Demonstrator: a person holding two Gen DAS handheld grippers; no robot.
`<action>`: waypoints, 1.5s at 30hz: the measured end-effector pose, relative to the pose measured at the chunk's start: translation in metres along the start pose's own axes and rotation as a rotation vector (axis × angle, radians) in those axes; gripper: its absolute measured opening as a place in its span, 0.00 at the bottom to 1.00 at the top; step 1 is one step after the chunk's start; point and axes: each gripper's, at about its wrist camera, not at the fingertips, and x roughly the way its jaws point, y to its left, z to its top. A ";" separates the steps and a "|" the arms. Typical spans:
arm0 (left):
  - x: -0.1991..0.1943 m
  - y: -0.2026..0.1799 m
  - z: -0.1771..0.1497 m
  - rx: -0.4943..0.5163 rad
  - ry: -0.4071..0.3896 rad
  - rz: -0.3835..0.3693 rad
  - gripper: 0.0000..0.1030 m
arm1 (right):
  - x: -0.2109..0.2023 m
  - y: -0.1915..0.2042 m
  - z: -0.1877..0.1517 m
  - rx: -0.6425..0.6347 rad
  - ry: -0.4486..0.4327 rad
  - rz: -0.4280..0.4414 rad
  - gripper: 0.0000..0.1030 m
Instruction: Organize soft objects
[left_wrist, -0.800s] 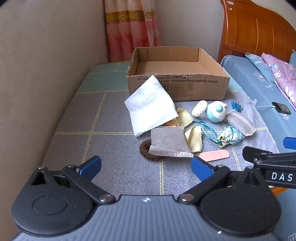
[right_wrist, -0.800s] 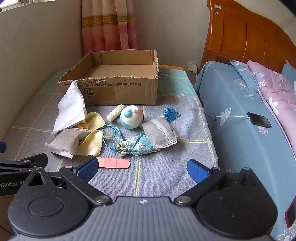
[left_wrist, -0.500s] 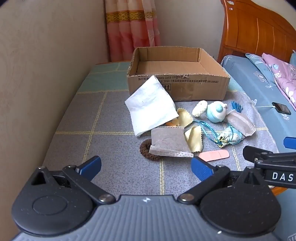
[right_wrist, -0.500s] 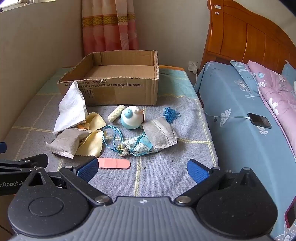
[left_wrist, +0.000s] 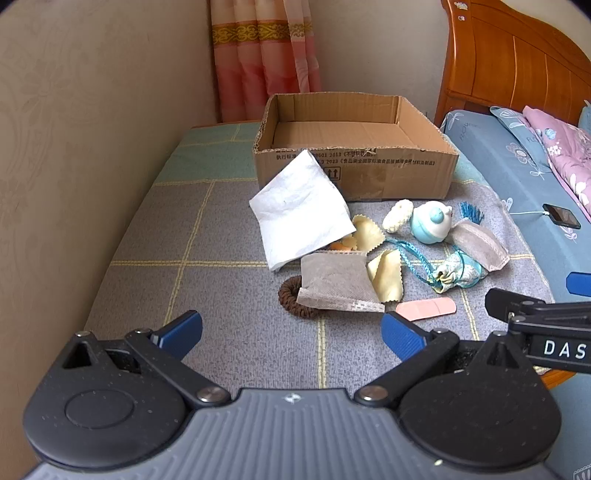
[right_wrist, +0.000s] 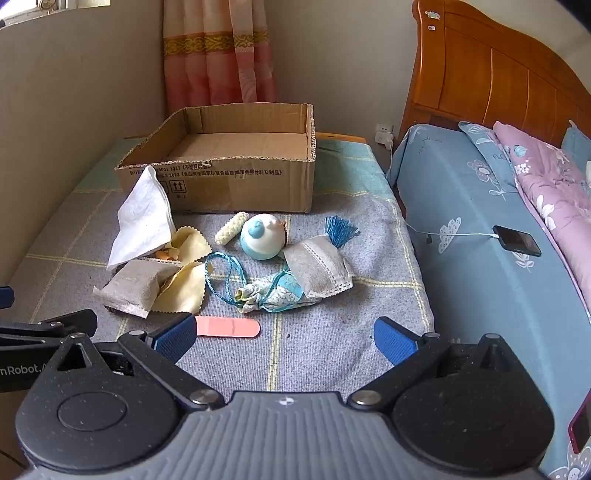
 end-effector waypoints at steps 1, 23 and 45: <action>0.000 0.000 0.000 0.000 0.000 0.000 0.99 | 0.000 0.000 0.000 0.000 0.000 0.000 1.00; -0.001 0.001 0.001 -0.002 -0.001 0.000 0.99 | -0.001 0.000 0.000 -0.001 -0.003 -0.002 1.00; -0.002 0.002 0.003 0.001 -0.005 0.001 0.99 | -0.004 0.000 0.004 -0.006 -0.011 -0.009 1.00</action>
